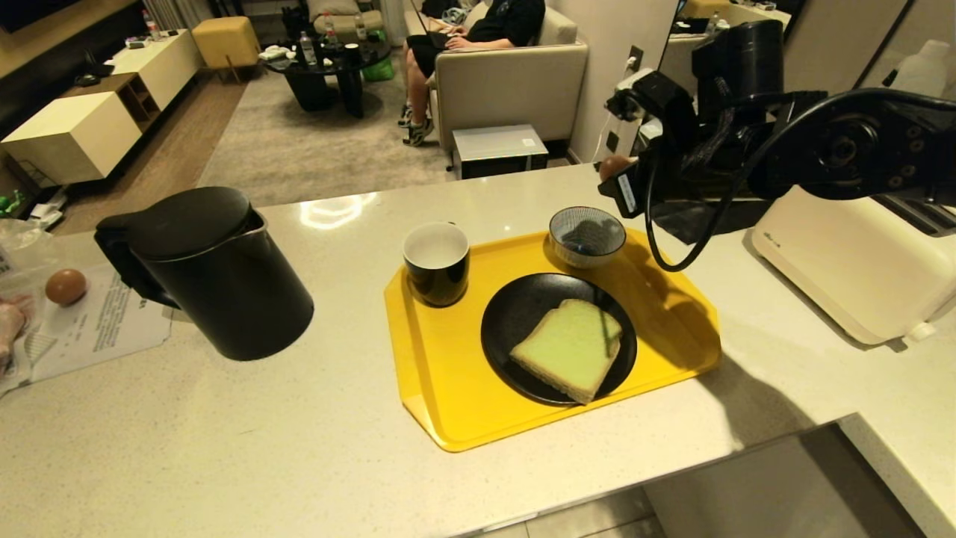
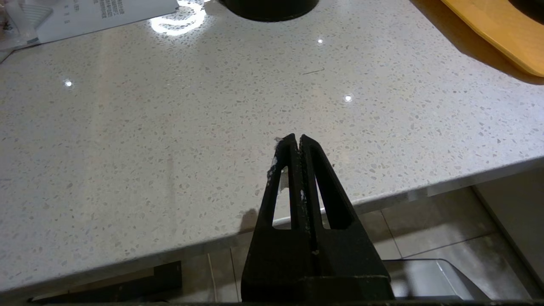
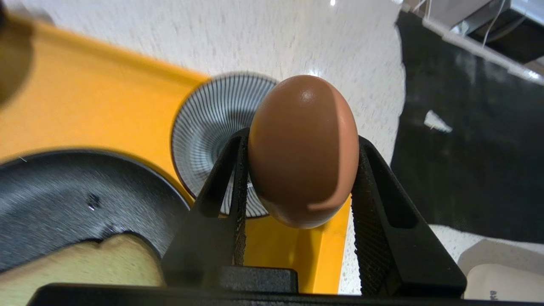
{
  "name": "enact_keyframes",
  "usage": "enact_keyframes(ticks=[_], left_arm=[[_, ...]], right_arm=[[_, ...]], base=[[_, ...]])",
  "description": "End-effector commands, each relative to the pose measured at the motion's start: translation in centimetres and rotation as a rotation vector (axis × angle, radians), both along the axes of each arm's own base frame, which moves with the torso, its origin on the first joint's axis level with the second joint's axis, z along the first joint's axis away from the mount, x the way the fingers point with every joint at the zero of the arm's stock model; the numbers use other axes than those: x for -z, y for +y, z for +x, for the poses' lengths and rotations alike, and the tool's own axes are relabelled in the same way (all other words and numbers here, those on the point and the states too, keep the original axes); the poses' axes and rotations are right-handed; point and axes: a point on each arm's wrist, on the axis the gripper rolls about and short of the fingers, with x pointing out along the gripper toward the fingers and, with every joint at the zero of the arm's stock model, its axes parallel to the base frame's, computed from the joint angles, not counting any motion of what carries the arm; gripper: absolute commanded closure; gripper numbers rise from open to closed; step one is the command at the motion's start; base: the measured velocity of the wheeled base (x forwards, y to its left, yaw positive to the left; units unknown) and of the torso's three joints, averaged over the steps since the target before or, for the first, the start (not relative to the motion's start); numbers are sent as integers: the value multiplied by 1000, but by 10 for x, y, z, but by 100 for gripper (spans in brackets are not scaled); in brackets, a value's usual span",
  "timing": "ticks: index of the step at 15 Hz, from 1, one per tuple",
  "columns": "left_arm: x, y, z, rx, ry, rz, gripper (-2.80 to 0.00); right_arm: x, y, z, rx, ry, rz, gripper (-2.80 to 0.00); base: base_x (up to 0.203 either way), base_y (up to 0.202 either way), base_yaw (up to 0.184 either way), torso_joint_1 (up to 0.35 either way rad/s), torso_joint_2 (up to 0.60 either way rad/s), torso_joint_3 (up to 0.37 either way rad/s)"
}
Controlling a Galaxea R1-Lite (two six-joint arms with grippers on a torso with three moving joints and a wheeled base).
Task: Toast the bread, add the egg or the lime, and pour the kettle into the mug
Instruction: Put the egg in the bowl
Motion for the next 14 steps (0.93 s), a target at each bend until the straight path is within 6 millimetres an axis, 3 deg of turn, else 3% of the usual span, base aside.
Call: enact_keyframes(ticks=[1, 14], left_arm=[[0, 0, 0, -1, 2, 0, 0], [0, 0, 0, -1, -1, 0, 0]], right_arm=[[20, 6, 11, -1, 46, -31, 0], [72, 35, 40, -40, 99, -139, 0]], base=[[0, 0, 0, 0, 0, 0], [0, 0, 0, 0, 0, 0]])
